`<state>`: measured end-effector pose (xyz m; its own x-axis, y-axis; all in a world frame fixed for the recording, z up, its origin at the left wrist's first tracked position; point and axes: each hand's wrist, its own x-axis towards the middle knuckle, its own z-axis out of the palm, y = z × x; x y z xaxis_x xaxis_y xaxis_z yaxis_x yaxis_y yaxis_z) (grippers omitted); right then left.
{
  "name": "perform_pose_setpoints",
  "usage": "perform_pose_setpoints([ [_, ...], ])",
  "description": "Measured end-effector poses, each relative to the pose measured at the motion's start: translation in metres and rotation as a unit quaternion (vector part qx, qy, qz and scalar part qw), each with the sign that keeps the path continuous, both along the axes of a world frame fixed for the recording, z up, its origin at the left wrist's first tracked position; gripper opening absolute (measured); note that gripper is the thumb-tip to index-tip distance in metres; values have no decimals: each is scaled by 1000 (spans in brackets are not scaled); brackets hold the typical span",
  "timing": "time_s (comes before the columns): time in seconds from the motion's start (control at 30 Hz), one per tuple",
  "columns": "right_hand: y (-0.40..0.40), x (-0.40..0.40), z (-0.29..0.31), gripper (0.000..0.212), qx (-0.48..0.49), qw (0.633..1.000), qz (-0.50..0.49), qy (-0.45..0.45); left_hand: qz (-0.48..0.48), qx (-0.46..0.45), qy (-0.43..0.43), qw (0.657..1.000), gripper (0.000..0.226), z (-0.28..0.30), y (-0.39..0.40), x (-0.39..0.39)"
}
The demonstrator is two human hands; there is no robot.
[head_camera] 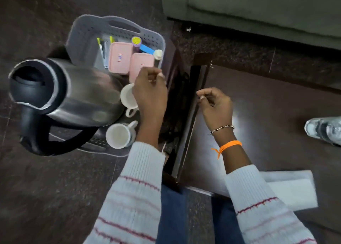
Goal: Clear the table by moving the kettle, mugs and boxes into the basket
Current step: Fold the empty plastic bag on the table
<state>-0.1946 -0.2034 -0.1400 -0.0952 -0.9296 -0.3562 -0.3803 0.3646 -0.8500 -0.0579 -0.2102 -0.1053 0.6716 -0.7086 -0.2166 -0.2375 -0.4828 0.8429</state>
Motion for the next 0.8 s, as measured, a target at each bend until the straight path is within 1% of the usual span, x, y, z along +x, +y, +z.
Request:
perform_pose_setpoints([
  [0.1,10,-31,3,23,12,1000,-21,-2,-37,25,64,997,19,-3,31,-51],
  [0.3,40,-121,7,21,12,997,-78,1,-121,84,103,984,21,-13,72,-156],
  [0.43,64,-182,5,21,21,993,-118,10,-180,102,100,973,26,-18,88,-208],
  [0.67,109,-328,-10,21,46,972,-227,38,-285,148,106,941,34,-26,104,-332],
  [0.8,125,-400,-22,20,71,954,-283,63,-347,181,105,914,27,-32,108,-396],
])
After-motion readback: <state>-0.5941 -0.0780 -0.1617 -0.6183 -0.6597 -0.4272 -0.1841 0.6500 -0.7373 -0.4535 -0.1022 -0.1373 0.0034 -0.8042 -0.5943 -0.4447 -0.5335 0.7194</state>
